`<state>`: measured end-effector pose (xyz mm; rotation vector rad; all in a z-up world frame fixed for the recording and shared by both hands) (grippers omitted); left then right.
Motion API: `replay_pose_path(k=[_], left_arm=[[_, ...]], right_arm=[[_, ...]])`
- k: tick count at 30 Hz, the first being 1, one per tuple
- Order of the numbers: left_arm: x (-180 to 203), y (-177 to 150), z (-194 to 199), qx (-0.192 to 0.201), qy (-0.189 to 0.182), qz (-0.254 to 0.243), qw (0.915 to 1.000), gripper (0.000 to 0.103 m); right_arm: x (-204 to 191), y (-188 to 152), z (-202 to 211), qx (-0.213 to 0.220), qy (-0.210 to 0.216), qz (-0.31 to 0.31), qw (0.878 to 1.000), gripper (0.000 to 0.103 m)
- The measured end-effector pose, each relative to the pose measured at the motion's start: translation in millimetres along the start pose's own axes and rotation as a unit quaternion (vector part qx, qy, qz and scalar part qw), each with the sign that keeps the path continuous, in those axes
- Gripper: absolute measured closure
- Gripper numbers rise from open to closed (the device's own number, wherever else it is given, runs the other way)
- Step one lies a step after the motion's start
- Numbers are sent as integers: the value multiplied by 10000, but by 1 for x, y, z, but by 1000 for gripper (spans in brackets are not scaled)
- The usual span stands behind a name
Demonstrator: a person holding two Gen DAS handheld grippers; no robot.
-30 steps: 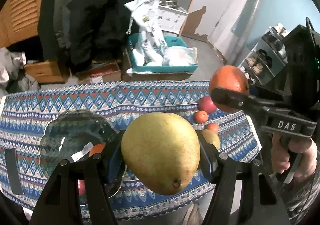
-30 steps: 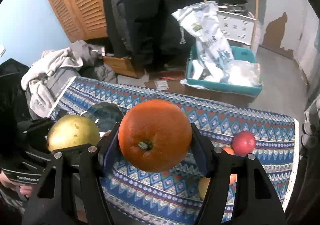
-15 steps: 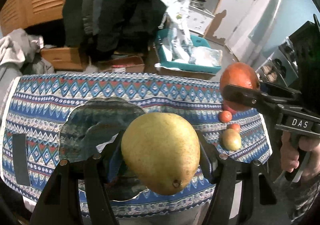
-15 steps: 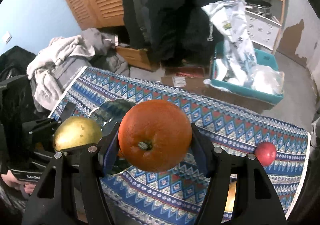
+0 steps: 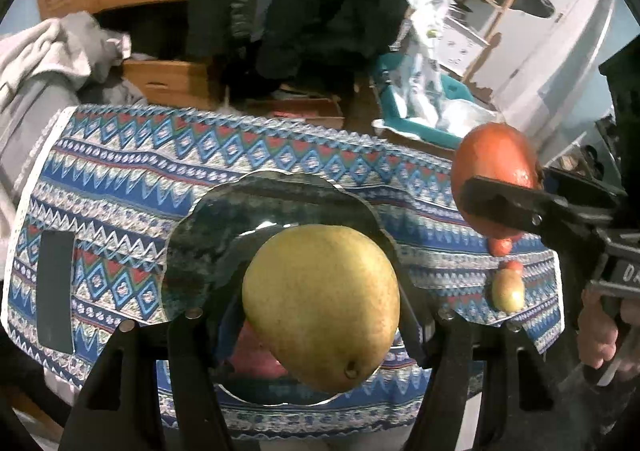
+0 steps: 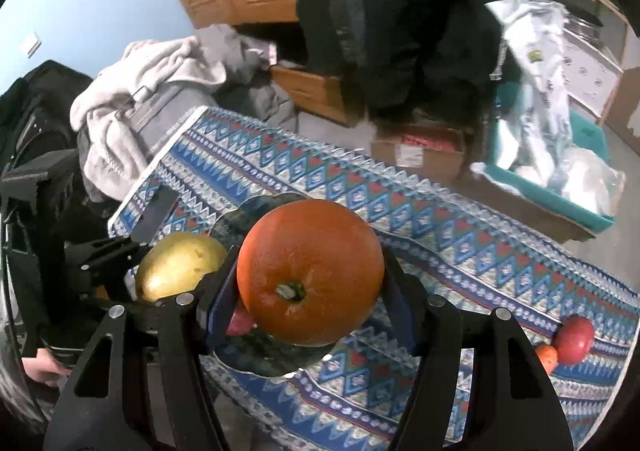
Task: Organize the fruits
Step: 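Lower the pear into the glass bowl and open the left tool while the right tool releases the orange there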
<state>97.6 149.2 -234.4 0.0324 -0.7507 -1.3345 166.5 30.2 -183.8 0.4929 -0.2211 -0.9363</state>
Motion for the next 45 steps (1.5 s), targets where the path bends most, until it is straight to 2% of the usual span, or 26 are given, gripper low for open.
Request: replay_pose_path(k=[8, 20, 35, 45], left_arm=[[-41, -7, -9, -79, 221, 355, 9991, 36], [-83, -17, -36, -248, 348, 792, 9959, 36], [-106, -27, -62, -477, 431, 1068, 9922, 36], [-106, -27, -55, -394, 528, 1101, 9917, 39]], right_arm=[[-25, 4, -29, -210, 127, 173, 9995, 37], [-43, -2, -82, -654, 81, 252, 9975, 37], [-56, -21, -121, -1089, 95, 346, 9934, 37], [-54, -28, -138, -1282, 3, 332, 9912, 37]])
Point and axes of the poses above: each gripper's, at about its wrist camera, not at the fingertips, and z roughly against the way its jaws point, x to its right, y to its top, the point moved 5 cm from there along -z, roughly the way its jaws point, and after that the axes turned 15 degrees about -y, right-handed, at the moved point
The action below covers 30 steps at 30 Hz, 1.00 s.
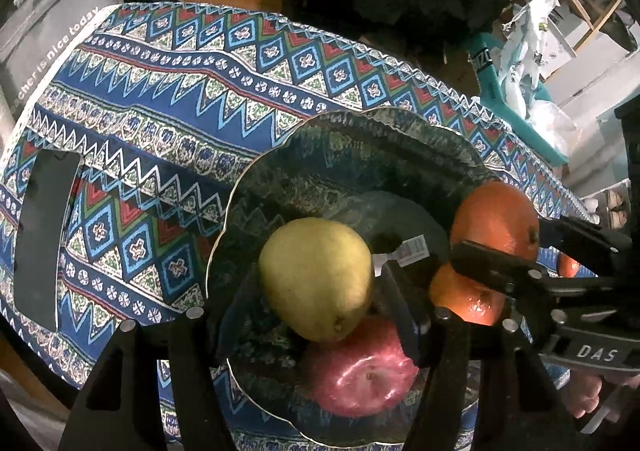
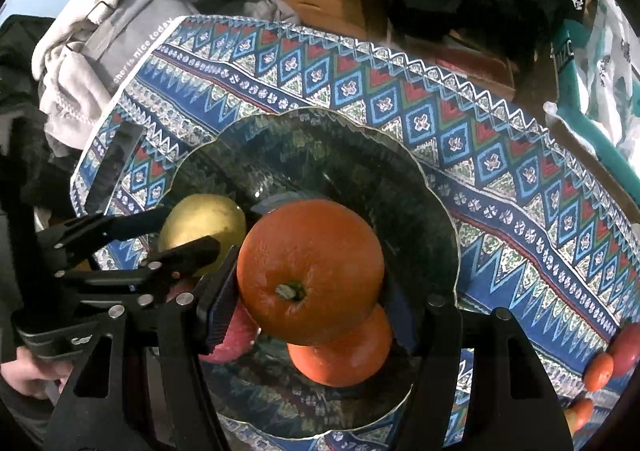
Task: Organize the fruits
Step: 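Lower the pear into the glass bowl and open the left tool while the right tool releases the orange there, then withdraw both tools from the bowl back toward the remaining fruit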
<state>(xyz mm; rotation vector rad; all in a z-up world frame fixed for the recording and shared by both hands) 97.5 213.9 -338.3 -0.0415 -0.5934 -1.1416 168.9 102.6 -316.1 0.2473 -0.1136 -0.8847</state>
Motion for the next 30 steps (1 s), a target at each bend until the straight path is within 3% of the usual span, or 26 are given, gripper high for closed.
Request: replay_pose_path(k=[10, 19, 30], left_arm=[[1, -9, 10, -16, -48, 9, 10000, 41], [11, -14, 10, -50, 138, -308, 9994, 41], [29, -11, 28, 158, 151, -550, 9982, 38]], right_arm=[[-3, 3, -15, -197, 91, -107, 9997, 37], [-8, 5, -21, -274, 160, -176, 9993, 38], [8, -5, -7, -221, -147, -274, 9993, 38]])
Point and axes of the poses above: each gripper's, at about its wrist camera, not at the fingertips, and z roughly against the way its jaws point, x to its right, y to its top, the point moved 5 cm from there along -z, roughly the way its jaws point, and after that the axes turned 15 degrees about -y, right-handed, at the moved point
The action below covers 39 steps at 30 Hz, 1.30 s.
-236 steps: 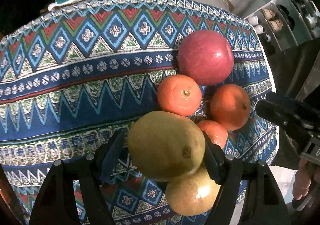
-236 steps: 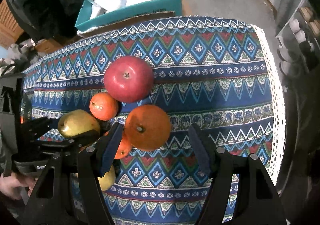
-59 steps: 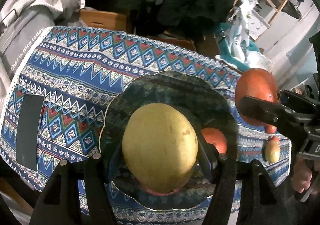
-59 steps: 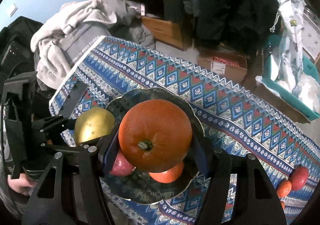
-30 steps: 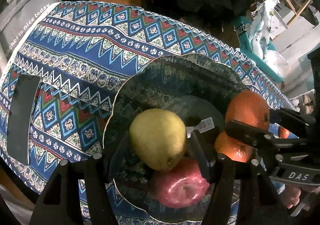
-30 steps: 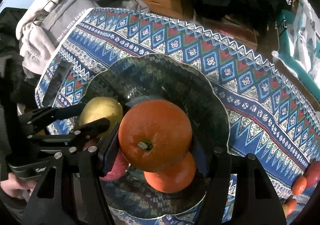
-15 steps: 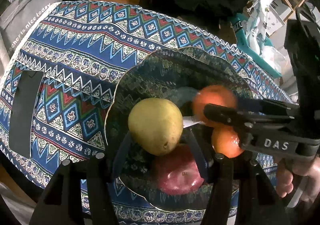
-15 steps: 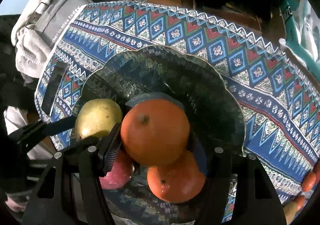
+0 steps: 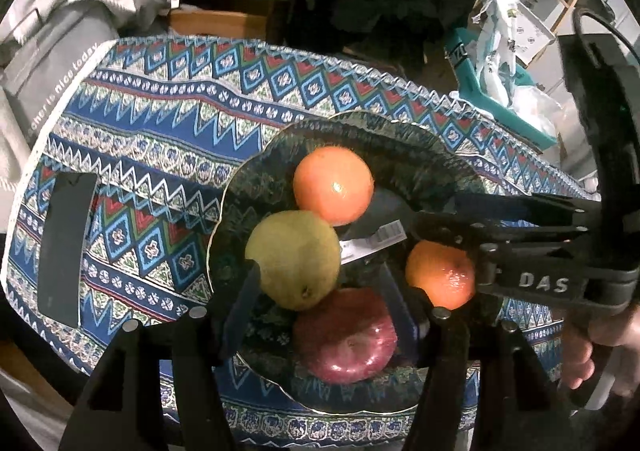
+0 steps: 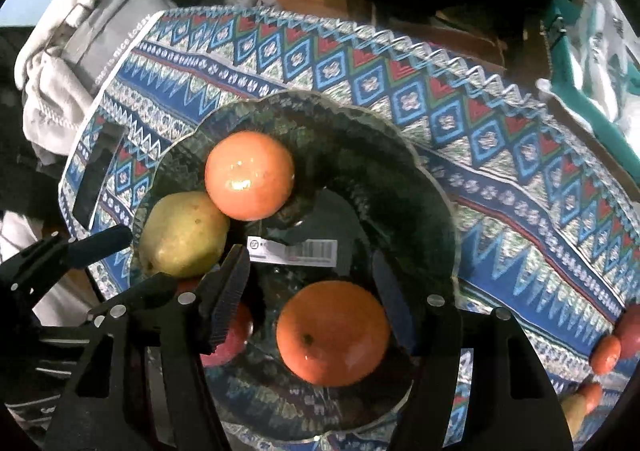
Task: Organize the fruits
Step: 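Withdraw both tools from the bowl back toward the remaining fruit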
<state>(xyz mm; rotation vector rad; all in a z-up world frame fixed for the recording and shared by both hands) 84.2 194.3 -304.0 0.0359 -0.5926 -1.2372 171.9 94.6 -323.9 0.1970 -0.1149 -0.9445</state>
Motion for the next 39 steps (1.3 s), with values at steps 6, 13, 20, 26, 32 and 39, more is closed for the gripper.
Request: replay_pose_path(k=[6, 13, 20, 26, 32, 39], left_arm=[[17, 4, 17, 160, -121, -46, 9998, 37], [47, 8, 46, 482, -208, -351, 9980, 33], [80, 11, 65, 666, -179, -781, 9946, 31], [110, 10, 76, 778, -401, -980, 9913, 28], [138, 10, 84, 870, -500, -1207, 9876, 27], [174, 8, 90, 951, -607, -1534, 9817, 27]], right_arm=[[9, -3, 37, 402, -222, 4, 9989, 38], [19, -6, 87, 924, -431, -77, 9948, 38], [35, -17, 129, 1283, -539, -184, 9901, 38], [54, -30, 162, 1607, -733, -230, 9840, 38], [81, -44, 191, 1810, -735, -497, 9795, 38], [112, -68, 221, 2095, -888, -718, 9711, 38]])
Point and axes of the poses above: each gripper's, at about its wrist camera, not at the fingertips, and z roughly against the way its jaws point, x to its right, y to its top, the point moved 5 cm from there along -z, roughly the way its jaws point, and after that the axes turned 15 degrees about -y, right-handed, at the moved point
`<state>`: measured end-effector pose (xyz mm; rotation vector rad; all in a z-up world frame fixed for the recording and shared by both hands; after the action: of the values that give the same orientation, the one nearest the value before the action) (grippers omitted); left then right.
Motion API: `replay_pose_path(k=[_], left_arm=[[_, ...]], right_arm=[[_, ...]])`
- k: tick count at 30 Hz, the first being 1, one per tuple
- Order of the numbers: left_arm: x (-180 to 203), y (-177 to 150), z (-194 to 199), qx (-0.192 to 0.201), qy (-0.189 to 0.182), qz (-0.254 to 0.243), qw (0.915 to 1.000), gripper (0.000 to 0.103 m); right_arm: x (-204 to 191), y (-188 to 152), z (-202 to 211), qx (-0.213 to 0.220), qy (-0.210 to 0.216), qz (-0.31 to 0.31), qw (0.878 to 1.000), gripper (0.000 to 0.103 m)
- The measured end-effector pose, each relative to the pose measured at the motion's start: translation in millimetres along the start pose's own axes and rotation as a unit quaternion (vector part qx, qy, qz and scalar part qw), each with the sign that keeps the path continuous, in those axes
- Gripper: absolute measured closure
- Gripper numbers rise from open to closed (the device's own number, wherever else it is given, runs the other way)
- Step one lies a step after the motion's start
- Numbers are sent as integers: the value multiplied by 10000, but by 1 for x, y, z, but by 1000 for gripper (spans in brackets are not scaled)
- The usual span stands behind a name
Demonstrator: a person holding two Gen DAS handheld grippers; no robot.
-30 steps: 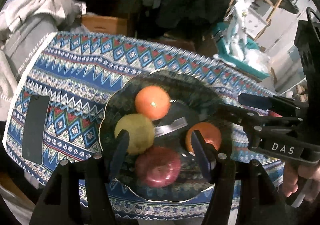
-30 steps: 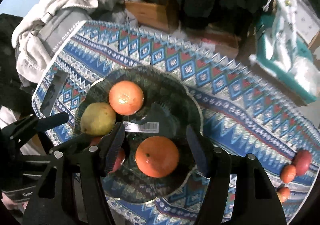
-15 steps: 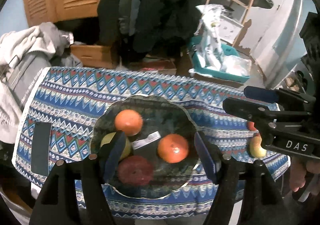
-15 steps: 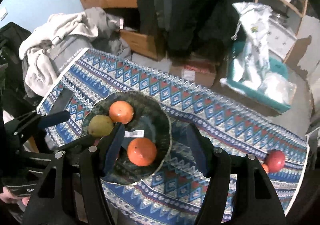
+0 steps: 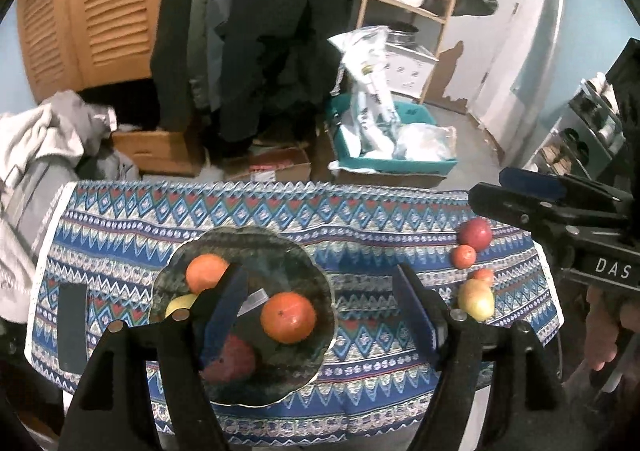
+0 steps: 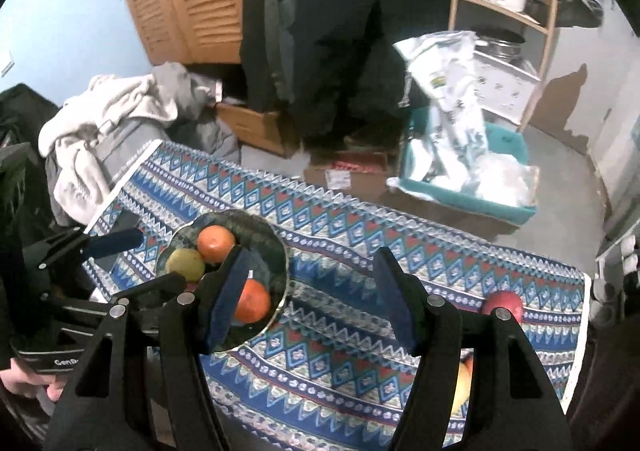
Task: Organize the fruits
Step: 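Withdraw both tools from the bowl back toward the remaining fruit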
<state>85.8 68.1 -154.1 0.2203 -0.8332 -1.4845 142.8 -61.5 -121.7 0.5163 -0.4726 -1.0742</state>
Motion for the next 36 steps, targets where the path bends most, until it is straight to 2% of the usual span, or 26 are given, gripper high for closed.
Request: replay_pose_path(k=[10, 27, 36], left_arm=[[41, 6, -4, -18, -230, -284, 9993, 26], [112, 2, -43, -468, -538, -772, 9945, 25], [145, 0, -61, -615, -614, -1023, 9909, 25]], right_arm=[[51, -13, 25, 179, -207, -289, 9992, 38], [126, -50, 27, -17, -579, -712, 9958, 38], [154, -69, 28, -95, -585, -938, 9938, 38]])
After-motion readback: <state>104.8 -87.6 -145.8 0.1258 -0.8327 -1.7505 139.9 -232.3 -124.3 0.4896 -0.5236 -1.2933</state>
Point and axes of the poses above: each gripper's, at about its wrist camera, not at the fingertips, and z roughly against the way its jaws point, x to its right, y to its top, the point moved 5 cm from there along -z, roughly the way its jaws point, and after that the axes turned 15 degrees about -y, right-handed, at the moved point
